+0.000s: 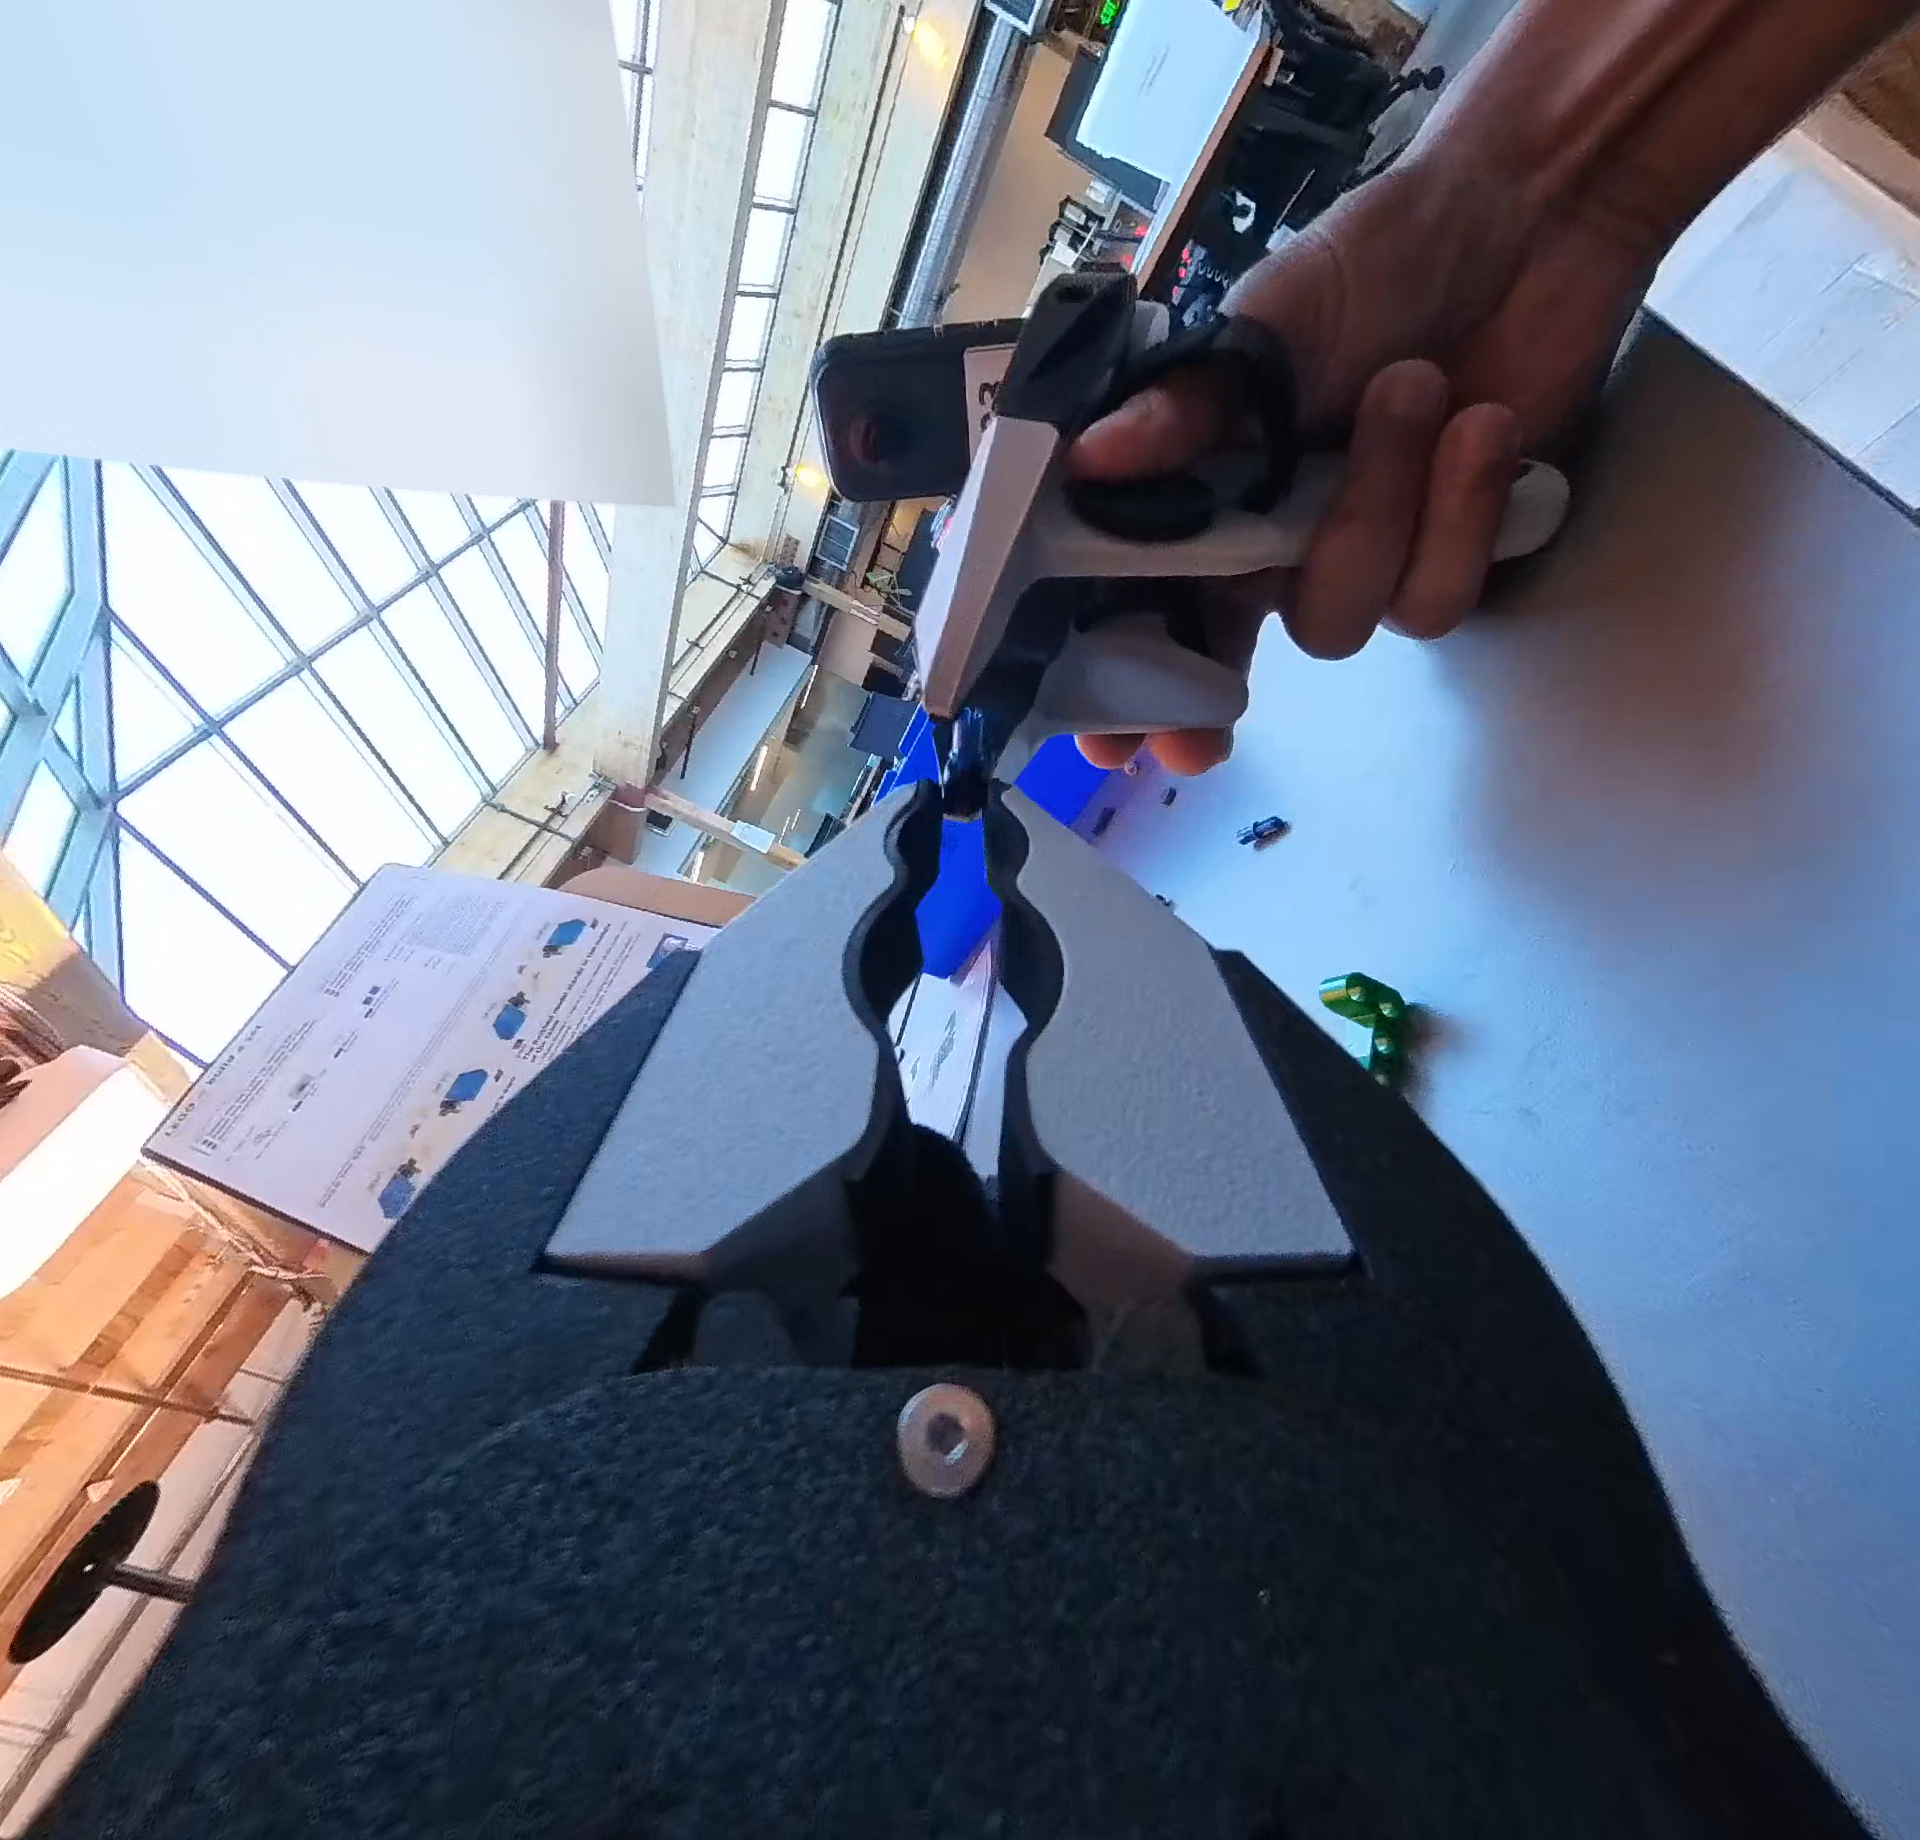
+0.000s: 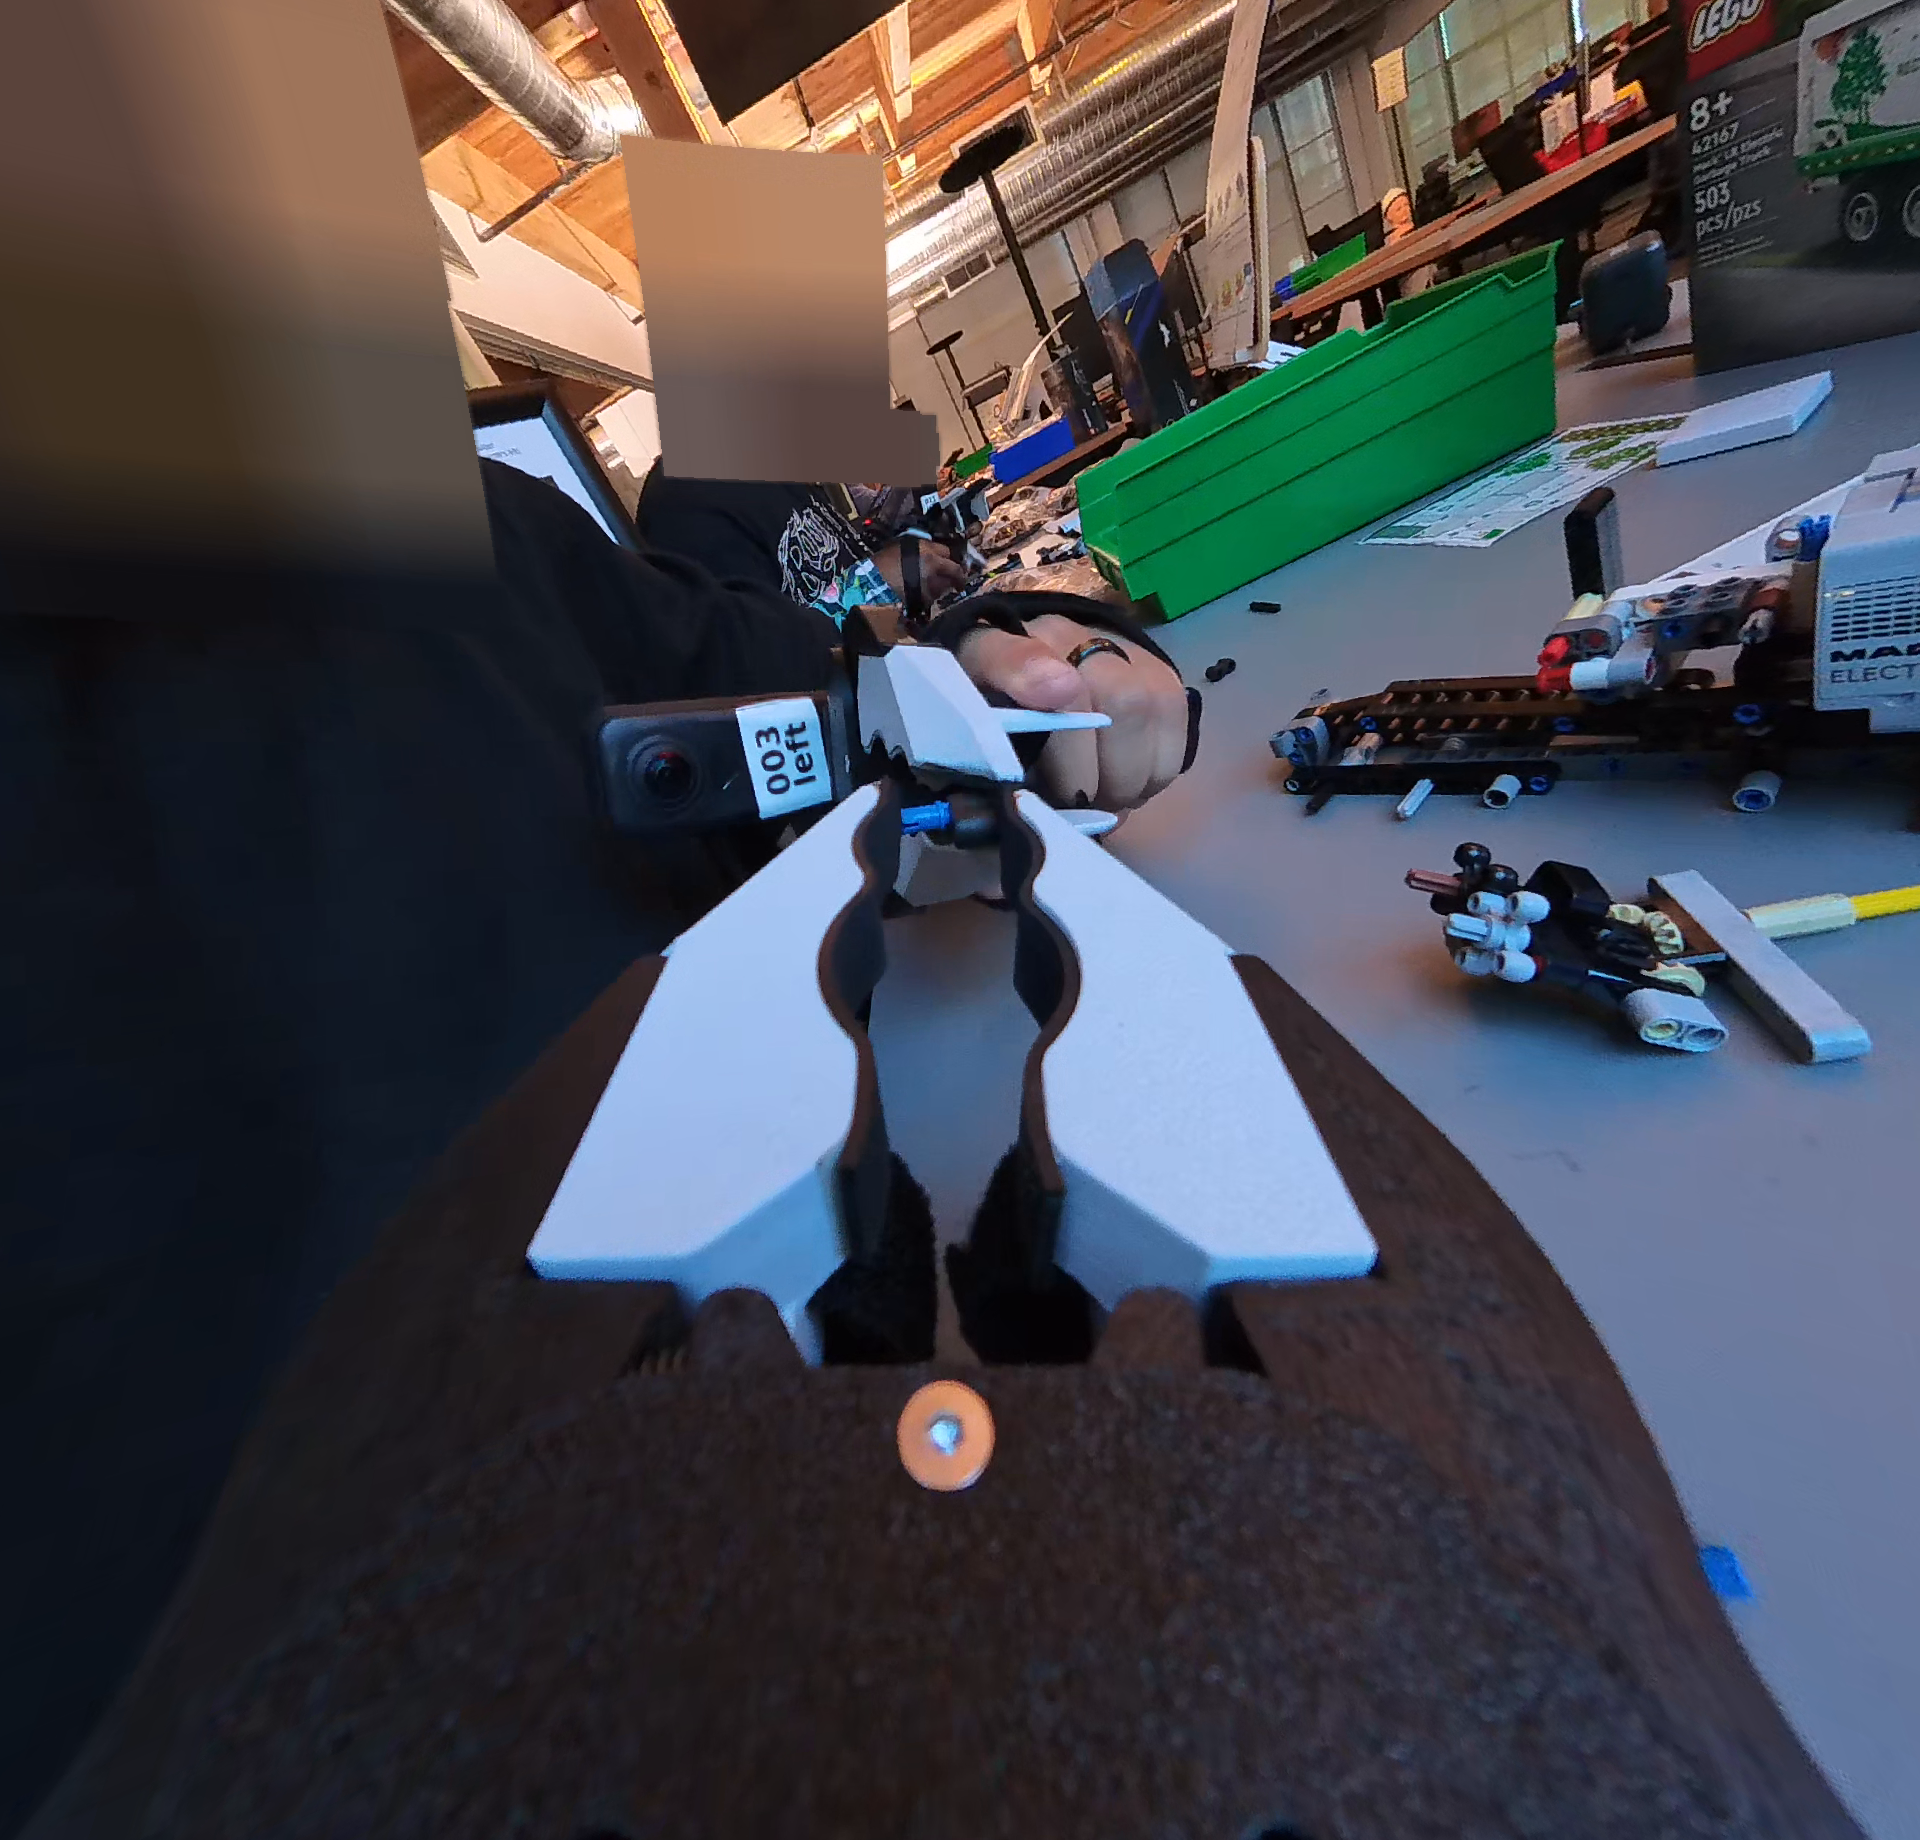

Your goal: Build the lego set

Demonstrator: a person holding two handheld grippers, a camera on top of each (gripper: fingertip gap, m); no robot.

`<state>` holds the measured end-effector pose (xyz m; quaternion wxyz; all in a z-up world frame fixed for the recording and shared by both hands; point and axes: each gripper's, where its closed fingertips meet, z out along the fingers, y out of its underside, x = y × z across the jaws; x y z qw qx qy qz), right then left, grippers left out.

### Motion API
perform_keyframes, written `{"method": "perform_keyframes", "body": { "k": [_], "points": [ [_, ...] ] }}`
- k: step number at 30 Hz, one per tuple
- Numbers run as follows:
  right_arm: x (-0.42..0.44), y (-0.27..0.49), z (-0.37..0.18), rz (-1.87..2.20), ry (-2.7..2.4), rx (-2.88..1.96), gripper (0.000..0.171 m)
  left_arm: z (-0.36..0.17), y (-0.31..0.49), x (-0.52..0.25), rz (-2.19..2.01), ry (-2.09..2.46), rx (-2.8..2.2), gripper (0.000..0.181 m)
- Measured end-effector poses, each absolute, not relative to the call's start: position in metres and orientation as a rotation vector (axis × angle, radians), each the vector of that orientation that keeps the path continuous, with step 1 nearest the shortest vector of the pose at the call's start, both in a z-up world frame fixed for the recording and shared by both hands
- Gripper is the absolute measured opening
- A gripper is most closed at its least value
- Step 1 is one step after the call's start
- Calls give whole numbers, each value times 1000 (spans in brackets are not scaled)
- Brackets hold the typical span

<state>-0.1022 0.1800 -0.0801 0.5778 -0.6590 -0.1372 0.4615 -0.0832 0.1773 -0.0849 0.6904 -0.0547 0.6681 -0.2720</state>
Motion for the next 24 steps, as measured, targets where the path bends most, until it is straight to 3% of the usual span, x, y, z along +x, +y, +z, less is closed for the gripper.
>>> {"method": "perform_keyframes", "body": {
  "k": [24],
  "points": [
    [-90, 193, -95, 703, -319, -1667, 17, -97, 187, -71, -520, 1573, -253, 4]
  ]
}}
